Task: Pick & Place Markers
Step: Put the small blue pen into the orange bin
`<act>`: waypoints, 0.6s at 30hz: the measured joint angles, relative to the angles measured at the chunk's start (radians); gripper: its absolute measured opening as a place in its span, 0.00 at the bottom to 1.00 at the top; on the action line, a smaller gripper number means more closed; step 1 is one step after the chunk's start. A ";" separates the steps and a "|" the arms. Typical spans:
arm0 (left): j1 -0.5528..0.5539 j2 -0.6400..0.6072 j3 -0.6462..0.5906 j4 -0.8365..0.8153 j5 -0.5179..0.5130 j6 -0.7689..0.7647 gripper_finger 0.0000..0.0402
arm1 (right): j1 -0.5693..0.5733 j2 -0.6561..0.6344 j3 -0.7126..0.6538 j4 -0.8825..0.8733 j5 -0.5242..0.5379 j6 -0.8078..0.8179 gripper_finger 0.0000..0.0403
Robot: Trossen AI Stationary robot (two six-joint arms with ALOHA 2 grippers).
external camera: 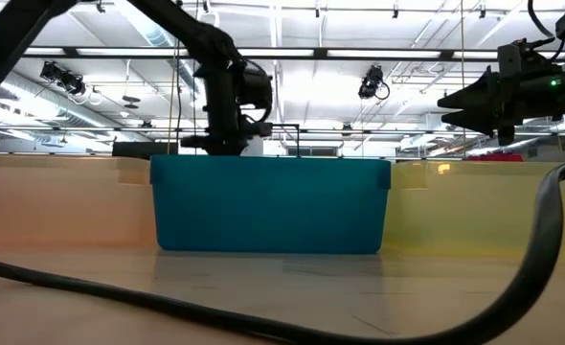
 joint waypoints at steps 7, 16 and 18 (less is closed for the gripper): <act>-0.069 -0.069 0.000 -0.040 -0.010 0.037 0.08 | 0.000 0.000 0.000 0.000 0.000 0.000 0.53; -0.183 -0.113 0.001 -0.100 -0.017 0.148 0.08 | 0.000 0.000 0.000 0.000 0.000 0.000 0.53; -0.214 -0.123 0.001 -0.113 -0.018 0.199 0.08 | 0.000 0.000 0.000 0.000 0.000 0.000 0.53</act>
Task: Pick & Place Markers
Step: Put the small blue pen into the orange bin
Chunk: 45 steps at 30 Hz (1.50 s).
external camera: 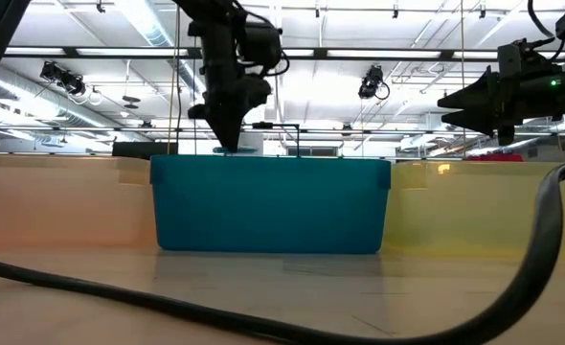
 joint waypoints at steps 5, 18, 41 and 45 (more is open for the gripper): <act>-0.080 -0.027 0.000 -0.006 0.000 0.113 0.08 | 0.000 0.000 0.000 0.000 0.000 0.000 0.53; -0.314 -0.044 0.000 -0.039 0.002 0.452 0.08 | 0.000 0.000 0.000 0.000 0.000 0.000 0.53; -0.529 -0.057 -0.060 -0.170 0.023 1.441 0.08 | 0.000 0.000 0.000 0.000 0.000 0.000 0.53; -0.529 -0.090 -0.147 -0.157 0.007 1.592 0.08 | 0.000 0.000 0.000 0.000 0.000 0.000 0.53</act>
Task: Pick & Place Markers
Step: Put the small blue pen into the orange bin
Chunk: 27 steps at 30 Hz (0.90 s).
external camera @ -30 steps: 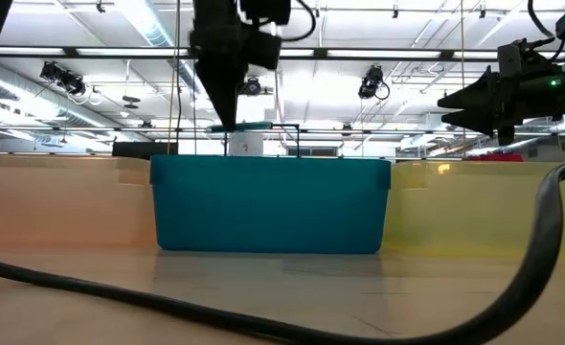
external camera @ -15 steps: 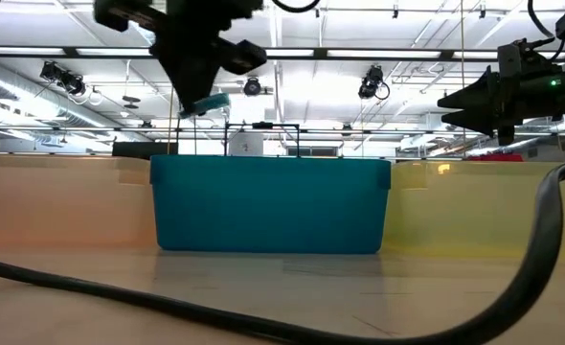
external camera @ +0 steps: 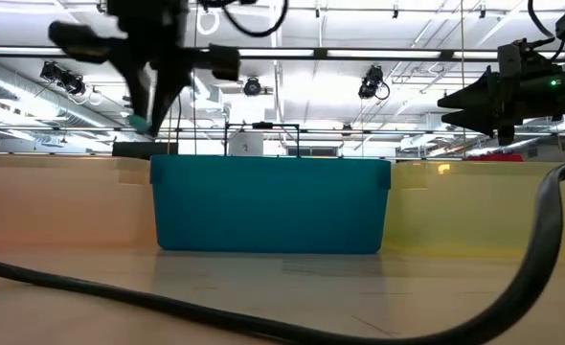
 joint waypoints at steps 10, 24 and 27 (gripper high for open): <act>0.036 -0.078 -0.219 0.175 -0.004 0.243 0.08 | 0.000 0.000 0.000 0.001 0.000 0.000 0.53; 0.130 -0.077 -0.353 0.379 0.035 0.303 0.08 | 0.000 0.000 0.000 0.001 0.000 0.000 0.53; 0.131 -0.073 -0.381 0.405 0.037 0.321 0.08 | 0.000 0.000 0.000 0.001 0.000 0.000 0.53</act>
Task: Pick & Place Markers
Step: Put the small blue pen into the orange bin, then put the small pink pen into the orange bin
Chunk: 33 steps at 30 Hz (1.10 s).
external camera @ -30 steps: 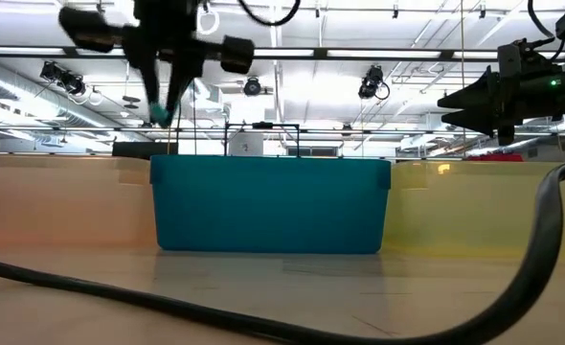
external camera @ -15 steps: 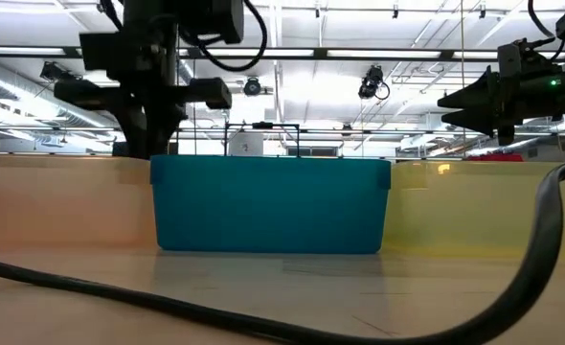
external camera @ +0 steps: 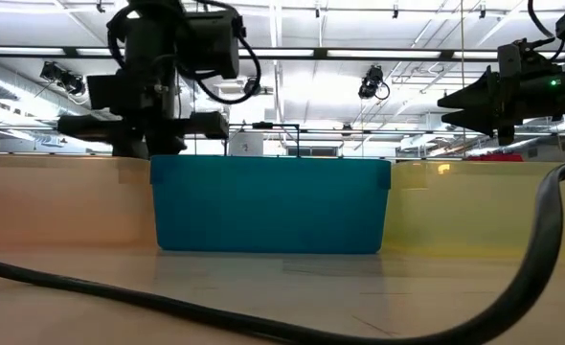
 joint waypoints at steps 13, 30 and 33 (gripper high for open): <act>0.000 0.027 -0.015 0.060 0.014 -0.064 0.13 | 0.000 0.000 0.000 0.000 0.000 0.000 0.53; 0.012 0.000 0.026 0.007 0.030 -0.192 0.46 | 0.000 0.000 0.000 0.000 0.000 0.000 0.53; 0.029 -0.038 0.046 -0.022 0.022 -0.241 0.51 | 0.000 0.000 0.000 0.000 0.000 0.000 0.53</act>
